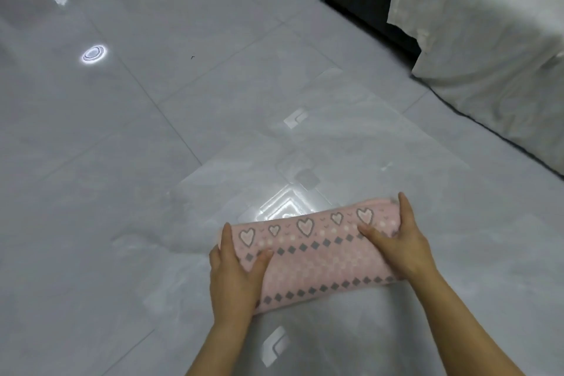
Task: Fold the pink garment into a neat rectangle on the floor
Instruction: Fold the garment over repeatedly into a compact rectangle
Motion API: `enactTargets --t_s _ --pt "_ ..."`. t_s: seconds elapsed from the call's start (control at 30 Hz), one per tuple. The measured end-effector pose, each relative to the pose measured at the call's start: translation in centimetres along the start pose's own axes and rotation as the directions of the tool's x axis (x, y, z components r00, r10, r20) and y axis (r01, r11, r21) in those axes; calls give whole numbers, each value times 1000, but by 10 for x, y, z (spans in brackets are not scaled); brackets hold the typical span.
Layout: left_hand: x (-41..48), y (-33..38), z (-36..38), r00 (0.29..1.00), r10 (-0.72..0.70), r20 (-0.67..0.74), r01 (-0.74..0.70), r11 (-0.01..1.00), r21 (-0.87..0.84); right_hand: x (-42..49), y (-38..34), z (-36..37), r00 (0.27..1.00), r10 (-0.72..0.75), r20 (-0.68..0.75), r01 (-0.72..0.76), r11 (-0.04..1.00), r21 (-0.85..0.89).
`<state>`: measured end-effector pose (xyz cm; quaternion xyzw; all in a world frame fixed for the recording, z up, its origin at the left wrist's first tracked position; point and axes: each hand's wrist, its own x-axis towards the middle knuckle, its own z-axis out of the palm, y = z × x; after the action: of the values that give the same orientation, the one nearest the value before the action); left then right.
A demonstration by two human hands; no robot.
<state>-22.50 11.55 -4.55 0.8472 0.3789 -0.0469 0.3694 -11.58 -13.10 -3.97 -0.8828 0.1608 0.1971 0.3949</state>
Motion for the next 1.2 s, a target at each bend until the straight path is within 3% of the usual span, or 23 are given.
enactTargets --t_s 0.17,0.4,0.67,0.83,0.97,1.03,1.1,1.2 --pt "3 4 0 991 116 64 -124 982 145 -16 12 3 998 -56 -3 56 997 -44" --pt "57 41 6 890 441 117 -455 839 297 -3 13 6 958 -186 -219 187 982 -18" --pt "163 180 35 692 697 192 -714 620 323 65 -22 -15 856 -32 -517 131 979 157" --pt "204 252 54 584 760 286 -808 509 297 92 -35 -34 821 29 -571 95 978 186" --pt "217 267 81 573 736 361 -819 496 288 110 -28 -39 847 118 -519 -30 984 175" --pt "222 262 94 601 692 400 -794 460 399 116 -22 -38 861 214 -462 -216 975 49" --pt "223 252 100 598 697 395 -760 337 556 114 -18 -37 842 149 -519 -305 924 -230" --pt "216 235 102 507 710 490 -803 181 568 103 -18 -28 850 -151 -505 -113 884 -454"
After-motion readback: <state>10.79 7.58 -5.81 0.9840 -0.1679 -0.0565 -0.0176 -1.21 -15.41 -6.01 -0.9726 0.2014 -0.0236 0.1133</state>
